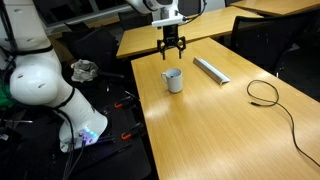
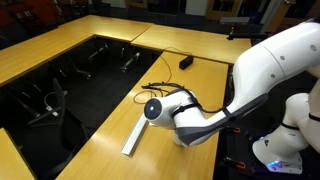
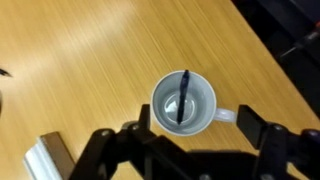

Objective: Put the pen in the mug

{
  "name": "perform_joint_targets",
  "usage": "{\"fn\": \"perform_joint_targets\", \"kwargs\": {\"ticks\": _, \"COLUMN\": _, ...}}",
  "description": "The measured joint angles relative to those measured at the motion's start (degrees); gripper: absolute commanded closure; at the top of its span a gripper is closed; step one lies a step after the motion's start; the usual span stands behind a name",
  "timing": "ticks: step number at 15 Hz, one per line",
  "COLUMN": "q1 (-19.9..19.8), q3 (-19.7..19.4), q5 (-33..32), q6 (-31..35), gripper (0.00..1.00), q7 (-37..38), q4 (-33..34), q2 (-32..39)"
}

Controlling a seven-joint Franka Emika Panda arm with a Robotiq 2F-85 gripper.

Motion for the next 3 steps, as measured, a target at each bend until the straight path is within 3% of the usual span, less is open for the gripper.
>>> {"fn": "perform_joint_targets", "kwargs": {"ticks": 3, "q1": -2.17, "q3": -0.14, "q5": 6.17, "q6": 3.38, "gripper": 0.0, "q7": -3.96, "q4": -6.94, "q2": -7.19}}
